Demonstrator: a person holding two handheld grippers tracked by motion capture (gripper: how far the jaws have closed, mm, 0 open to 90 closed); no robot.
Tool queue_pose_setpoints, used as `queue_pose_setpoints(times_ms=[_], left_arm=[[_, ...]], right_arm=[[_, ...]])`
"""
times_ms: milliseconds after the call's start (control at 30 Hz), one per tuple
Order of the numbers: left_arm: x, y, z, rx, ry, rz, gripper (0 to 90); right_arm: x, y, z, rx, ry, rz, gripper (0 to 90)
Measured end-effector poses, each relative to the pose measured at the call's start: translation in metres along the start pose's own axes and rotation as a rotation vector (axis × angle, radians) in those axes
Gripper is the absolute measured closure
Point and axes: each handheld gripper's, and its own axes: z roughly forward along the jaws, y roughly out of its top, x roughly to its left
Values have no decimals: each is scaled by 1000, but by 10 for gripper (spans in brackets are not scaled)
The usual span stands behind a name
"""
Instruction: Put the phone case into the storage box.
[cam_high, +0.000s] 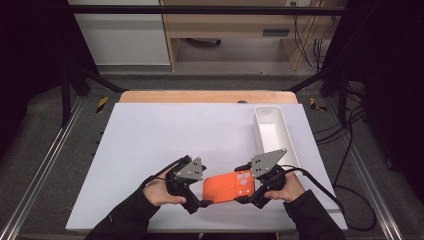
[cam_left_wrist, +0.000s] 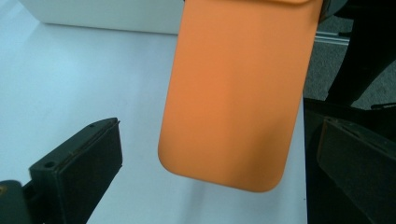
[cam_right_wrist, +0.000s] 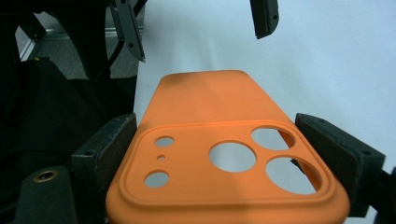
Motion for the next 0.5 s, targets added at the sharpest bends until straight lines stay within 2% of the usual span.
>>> queue_pose_setpoints(times_ms=[300, 500], left_arm=[[-2, -1, 6, 54, -13, 8, 0], [-3, -1, 10, 80, -1, 13, 0]], right_arm=[[0, 6, -2, 66, 15, -14, 163], [0, 10, -1, 110, 27, -18, 163]])
